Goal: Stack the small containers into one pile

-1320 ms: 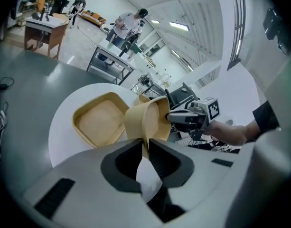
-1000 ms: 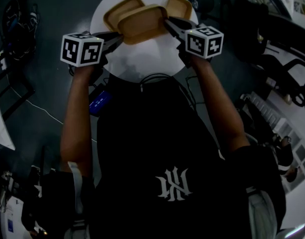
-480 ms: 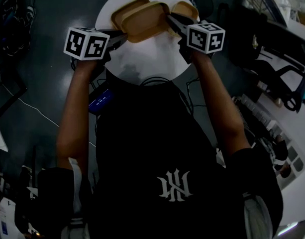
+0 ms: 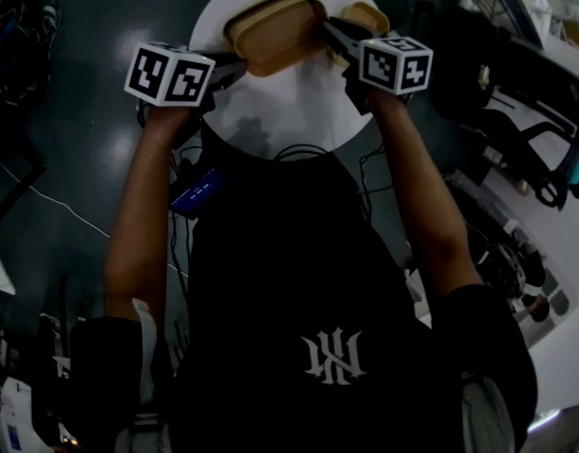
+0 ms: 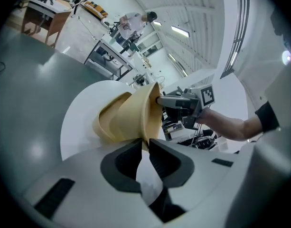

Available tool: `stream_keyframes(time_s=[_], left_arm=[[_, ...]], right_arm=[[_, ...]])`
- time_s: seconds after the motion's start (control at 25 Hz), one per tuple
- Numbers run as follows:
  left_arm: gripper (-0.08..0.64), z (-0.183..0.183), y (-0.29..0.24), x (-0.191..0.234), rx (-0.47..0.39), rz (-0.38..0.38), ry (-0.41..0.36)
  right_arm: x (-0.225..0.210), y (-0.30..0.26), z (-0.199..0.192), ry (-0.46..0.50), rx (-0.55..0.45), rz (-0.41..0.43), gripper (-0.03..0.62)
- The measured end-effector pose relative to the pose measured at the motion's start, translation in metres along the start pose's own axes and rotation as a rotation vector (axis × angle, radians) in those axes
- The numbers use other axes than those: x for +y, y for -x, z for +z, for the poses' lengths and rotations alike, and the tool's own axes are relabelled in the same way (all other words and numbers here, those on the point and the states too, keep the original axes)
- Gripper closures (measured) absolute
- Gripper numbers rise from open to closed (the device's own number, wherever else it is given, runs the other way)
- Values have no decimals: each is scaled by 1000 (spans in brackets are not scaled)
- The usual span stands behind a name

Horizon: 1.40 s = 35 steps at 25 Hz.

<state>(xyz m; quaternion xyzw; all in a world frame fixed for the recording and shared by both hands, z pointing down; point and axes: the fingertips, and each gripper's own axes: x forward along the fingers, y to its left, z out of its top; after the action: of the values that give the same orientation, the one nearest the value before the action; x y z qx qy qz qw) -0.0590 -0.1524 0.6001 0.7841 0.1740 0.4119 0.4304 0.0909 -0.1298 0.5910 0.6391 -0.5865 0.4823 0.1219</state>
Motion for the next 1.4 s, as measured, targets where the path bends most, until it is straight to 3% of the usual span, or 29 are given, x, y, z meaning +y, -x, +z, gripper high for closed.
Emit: stream_keyframes(time_s=[0.24, 0.64, 1.4], left_arm=[[511, 4, 2, 14, 21, -34, 23], [511, 1, -8, 5, 14, -148, 143], [515, 5, -8, 16, -21, -183, 264]], right_arm=[[-3, -17, -1, -26, 36, -2, 529], [-12, -21, -1, -57, 116, -1, 529], [-16, -34, -9, -101, 222, -2, 529]])
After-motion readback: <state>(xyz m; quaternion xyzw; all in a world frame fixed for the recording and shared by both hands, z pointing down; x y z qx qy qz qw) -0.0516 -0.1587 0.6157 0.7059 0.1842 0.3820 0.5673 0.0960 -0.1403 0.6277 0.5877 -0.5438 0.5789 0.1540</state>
